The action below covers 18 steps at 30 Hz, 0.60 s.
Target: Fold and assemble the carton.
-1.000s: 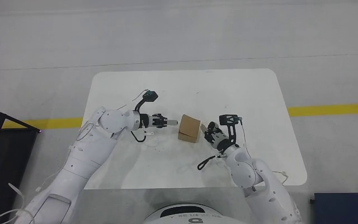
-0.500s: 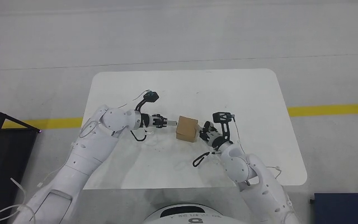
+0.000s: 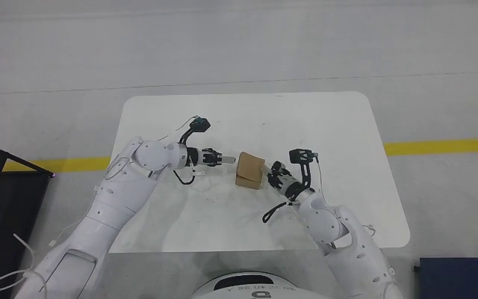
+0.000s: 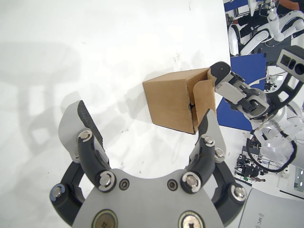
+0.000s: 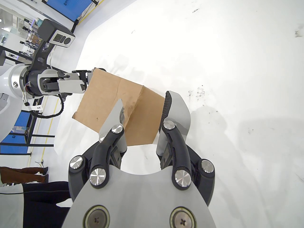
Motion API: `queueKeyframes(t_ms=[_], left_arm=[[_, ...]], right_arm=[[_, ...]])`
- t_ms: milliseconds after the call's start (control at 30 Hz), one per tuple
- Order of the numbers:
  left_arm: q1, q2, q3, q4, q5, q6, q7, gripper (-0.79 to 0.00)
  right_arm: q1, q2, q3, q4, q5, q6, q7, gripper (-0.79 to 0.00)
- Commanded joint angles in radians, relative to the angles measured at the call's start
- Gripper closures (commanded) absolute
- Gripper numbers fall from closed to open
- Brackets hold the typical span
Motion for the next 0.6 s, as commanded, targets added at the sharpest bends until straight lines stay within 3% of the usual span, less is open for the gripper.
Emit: queueKeyframes(t_ms=[0, 567], left_arm=[[-0.002, -0.002, 0.007, 0.003, 0.000, 0.002, -0.001, -0.785], [-0.029, -0.015, 0.051, 0.031, -0.001, 0.004, -0.002, -0.785]], right_arm=[[0.004, 0.000, -0.003, 0.005, 0.002, -0.002, 0.002, -0.357], [0.013, 0.000, -0.014, 0.016, -0.014, 0.009, 0.008, -0.336]])
